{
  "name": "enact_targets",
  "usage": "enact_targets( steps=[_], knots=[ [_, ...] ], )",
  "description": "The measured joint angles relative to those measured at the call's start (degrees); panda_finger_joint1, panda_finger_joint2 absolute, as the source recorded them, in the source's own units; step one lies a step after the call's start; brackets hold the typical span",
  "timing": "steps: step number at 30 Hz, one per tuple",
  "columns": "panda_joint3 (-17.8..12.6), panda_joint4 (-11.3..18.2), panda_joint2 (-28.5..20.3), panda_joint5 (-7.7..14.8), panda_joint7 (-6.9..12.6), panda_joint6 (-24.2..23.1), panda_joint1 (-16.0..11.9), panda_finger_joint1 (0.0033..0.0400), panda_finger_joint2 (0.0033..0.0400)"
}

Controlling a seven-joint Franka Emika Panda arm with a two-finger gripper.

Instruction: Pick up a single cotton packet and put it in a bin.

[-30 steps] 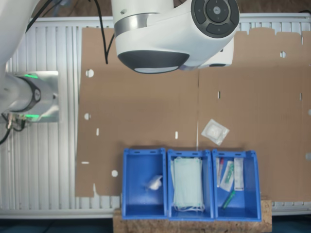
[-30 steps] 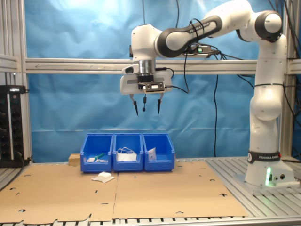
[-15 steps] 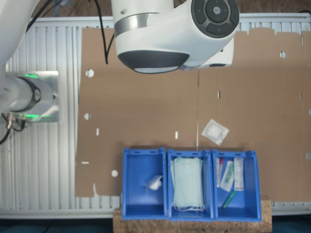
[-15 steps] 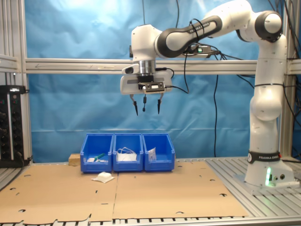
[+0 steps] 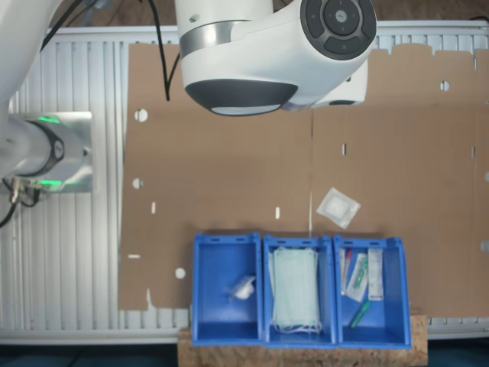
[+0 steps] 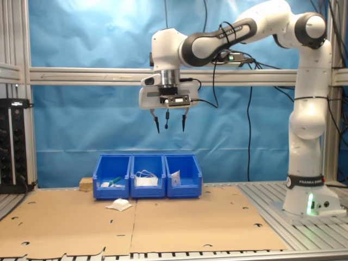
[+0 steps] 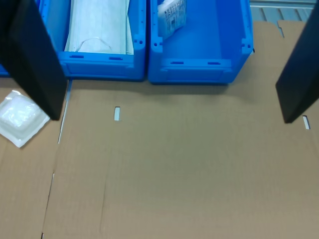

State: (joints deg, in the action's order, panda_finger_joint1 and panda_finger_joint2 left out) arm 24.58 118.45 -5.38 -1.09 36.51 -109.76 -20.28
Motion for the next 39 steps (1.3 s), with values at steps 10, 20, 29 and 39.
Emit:
enact_targets(
  steps=[10, 20, 29, 39],
  knots=[
    [0.00, 0.00, 0.00, 0.00, 0.00, 0.00, 0.00, 0.0400, 0.0400],
    [0.48, -0.54, 0.29, 0.00, 0.27, -0.07, -0.81, 0.0400, 0.0400],
    [4.19, -3.37, 3.40, 0.00, 1.77, -1.71, -6.37, 0.0400, 0.0400],
    [10.21, -7.26, 10.13, 0.40, 3.30, -3.11, -15.48, 0.0400, 0.0400]
  ],
)
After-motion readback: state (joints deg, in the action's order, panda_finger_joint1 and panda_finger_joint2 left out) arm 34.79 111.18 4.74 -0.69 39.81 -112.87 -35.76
